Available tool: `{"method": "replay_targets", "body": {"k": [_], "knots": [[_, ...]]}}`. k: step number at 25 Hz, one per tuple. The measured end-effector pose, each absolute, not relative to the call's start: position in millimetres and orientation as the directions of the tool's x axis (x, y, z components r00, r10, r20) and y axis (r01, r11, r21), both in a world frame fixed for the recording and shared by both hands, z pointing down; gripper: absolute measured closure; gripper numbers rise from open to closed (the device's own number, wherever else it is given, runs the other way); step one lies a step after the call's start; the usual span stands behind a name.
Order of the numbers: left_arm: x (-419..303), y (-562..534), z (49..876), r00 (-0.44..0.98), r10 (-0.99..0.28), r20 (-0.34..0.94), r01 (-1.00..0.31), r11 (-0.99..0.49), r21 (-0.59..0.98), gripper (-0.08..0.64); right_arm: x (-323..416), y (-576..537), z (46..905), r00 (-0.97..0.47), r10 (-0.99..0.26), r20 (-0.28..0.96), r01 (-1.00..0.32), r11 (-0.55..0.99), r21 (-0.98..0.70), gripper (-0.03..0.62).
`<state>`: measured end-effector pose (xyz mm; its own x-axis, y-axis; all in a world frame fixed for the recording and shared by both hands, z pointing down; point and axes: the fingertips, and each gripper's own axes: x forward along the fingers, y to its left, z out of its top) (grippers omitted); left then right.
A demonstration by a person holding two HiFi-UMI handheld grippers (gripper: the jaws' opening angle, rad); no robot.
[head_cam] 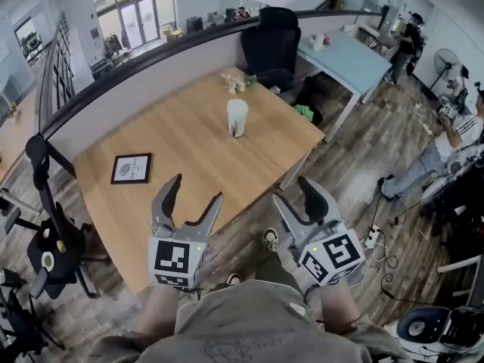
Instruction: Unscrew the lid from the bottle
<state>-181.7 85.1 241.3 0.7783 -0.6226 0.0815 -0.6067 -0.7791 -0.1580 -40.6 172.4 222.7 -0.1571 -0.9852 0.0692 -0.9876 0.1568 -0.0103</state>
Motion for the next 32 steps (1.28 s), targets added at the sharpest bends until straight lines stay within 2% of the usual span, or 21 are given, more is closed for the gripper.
{"method": "replay_targets", "body": {"k": [10,19,26,32], "knots": [[-130.1,21.8,266.3,0.731,-0.671,0.122,-0.650,-0.740,-0.173,0.201,13.4,93.6,252.7,-0.247,-0.964,0.094,-0.969,0.246,-0.023,0.350],[-54.4,-59.0,266.2,0.644,-0.745,0.174,-0.716,-0.667,-0.206,0.199,105.3,-2.8,252.1,-0.355,-0.929,0.103,-0.935,0.351,-0.052,0.350],[-16.4,-109.7,276.3,0.564,-0.795,0.223,-0.773,-0.603,-0.198,0.198,153.2,-76.2,256.2,-0.474,-0.870,0.135,-0.880,0.473,-0.041,0.350],[0.9,-143.7,295.0,0.501,-0.829,0.250,-0.814,-0.549,-0.189,0.198,165.5,-122.2,275.6,-0.584,-0.790,0.187,-0.807,0.590,-0.025,0.350]]}}
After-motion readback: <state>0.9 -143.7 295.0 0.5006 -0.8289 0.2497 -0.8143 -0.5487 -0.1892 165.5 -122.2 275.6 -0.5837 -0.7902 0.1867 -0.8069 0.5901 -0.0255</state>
